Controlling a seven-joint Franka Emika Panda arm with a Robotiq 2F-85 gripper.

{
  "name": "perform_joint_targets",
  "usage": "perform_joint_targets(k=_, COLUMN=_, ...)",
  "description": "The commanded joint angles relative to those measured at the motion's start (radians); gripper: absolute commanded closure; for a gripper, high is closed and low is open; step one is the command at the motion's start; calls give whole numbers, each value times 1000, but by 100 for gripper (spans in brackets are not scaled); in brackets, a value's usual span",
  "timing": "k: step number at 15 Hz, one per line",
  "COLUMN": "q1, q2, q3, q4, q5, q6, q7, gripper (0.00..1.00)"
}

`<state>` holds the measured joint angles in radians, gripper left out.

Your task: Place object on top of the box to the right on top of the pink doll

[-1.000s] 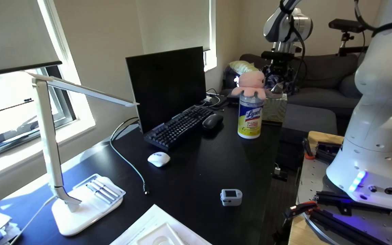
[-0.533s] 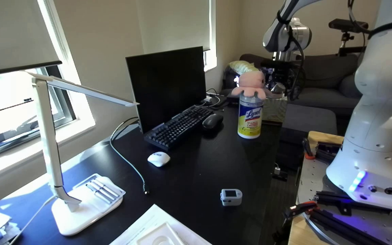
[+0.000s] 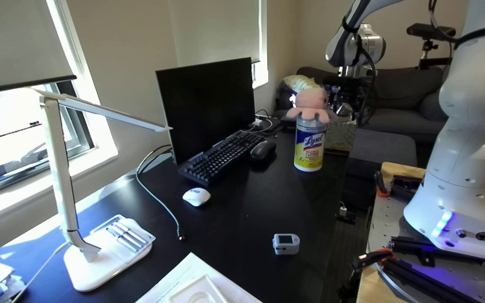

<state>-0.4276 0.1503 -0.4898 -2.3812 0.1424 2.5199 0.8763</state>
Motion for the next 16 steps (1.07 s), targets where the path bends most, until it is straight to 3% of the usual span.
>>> perform_joint_targets(k=1, q1=-5, q2=-1, q3=0, q4=-18, q5=36, q6=33, q7=-12, gripper=1)
perform_joint_targets(k=10, q1=-25, q2=-42, q3=0, q4=-47, q5=201, q6=89, q7=-37, gripper=0)
perform_joint_targets(k=16, q1=-20, q2=-7, q3=5, q4=-41, q5=220, q6=80, q7=-34, gripper=0)
